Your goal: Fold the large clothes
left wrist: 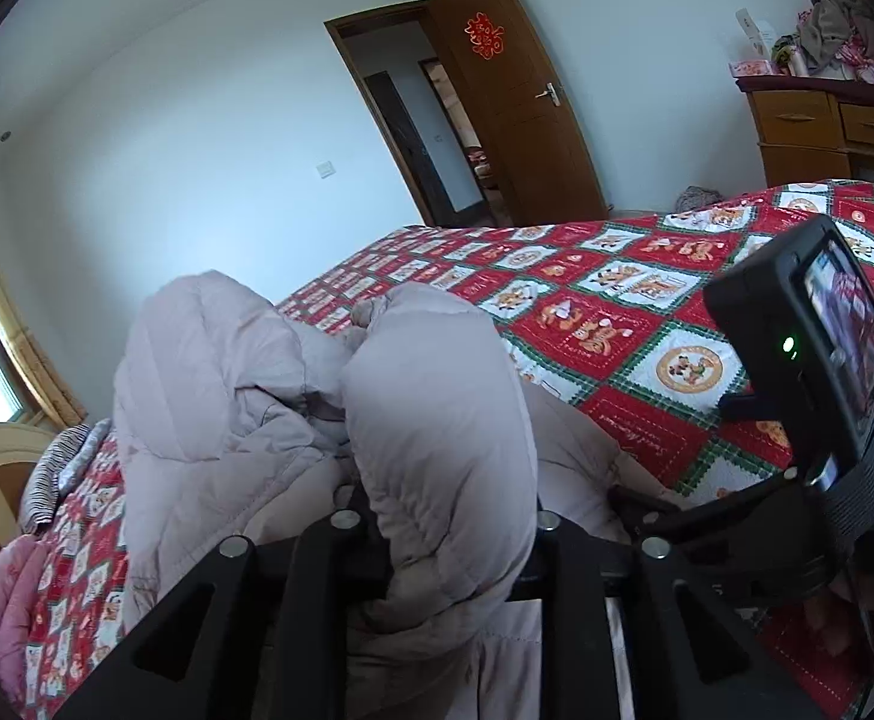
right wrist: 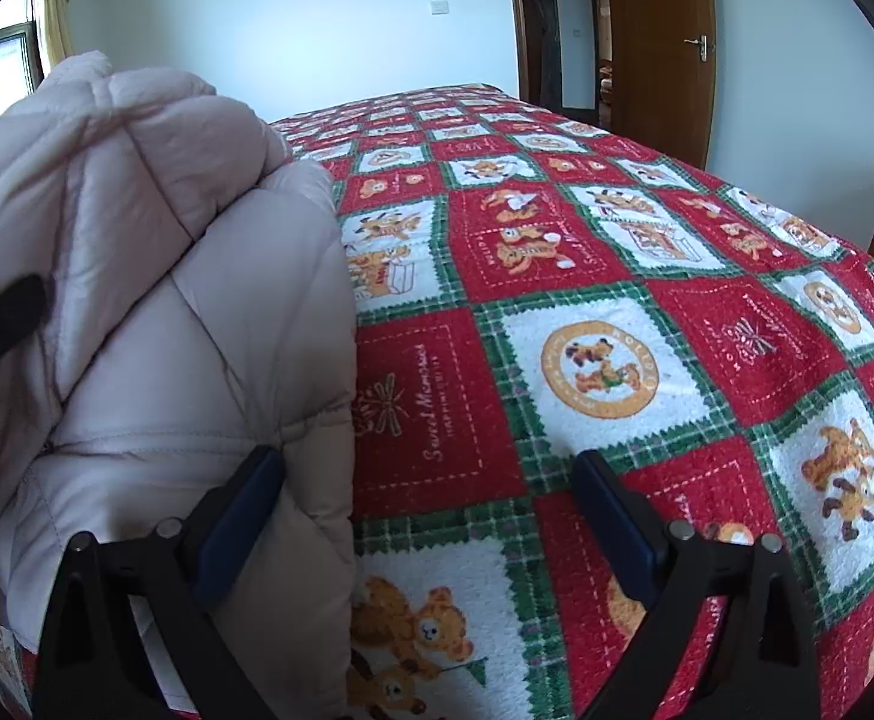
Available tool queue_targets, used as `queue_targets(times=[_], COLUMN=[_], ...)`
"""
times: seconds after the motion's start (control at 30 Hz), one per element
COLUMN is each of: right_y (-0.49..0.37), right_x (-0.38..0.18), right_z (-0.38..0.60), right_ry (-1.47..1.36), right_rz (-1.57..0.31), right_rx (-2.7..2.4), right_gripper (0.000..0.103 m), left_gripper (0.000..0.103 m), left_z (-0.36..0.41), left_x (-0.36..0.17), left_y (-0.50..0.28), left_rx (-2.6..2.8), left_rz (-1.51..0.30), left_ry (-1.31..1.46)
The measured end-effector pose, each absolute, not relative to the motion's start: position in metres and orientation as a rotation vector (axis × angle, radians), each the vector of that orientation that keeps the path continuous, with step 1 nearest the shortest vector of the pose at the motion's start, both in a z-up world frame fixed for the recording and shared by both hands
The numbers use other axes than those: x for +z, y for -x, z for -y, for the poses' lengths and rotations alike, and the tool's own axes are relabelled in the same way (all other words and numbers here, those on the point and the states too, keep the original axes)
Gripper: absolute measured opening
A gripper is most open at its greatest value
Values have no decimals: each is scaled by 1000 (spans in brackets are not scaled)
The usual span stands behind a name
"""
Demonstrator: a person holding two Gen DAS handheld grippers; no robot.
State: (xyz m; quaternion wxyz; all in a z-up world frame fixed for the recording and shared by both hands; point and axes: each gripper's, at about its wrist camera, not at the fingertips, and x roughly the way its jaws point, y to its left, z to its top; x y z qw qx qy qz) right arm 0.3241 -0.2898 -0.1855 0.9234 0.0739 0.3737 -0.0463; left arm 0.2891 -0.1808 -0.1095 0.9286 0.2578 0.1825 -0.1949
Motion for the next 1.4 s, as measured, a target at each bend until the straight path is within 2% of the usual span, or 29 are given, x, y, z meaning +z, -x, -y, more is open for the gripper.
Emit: queue_targets(times=[0.03,0.13,0.2,0.27,0.4,0.53,0.63,0.93,1.07,1.4], right_y=[-324,-324,-323,-324,-323,-325,-327,-340,-340,-351], right_x=[-186,-186,-186,-187,-186,-180,-174,-136,-120,-69], right_z=[290,290,290,290,290,292,294,339,350,328], right_ry=[-151,-150,-150,-150,-147,-141,-126,-157,-180,-276], right_rz=[-766,-765,-764,-764,-766,-760,-754,-701,-669,-568], right_rx=[-96,-97,-96,-97,-99,-99,-109,-260,-297,-189], right_gripper=[98,98,98,98,98,98,98,98,92,89], left_gripper=[29,53,92,99,99,99,99,99,99,100], left_z=[179,162,139,106,45,6,10,105,117,131], left_x=[-101,-60,-30,-3,2,-49,-86,-102,-102,-108], left_y=[-283,-267,-255,-253,-307,-383,-407,-376,-381,-389], left_rx=[-390,-409,-391,-309,-104,78,13,-122,-139,-155], left_rz=[-360,-296,-211,-128,-213,-408,-517,-417,-426,-443], left_ry=[-519,-389,-295,-193,-111,-118,-112,-367,-380,-365])
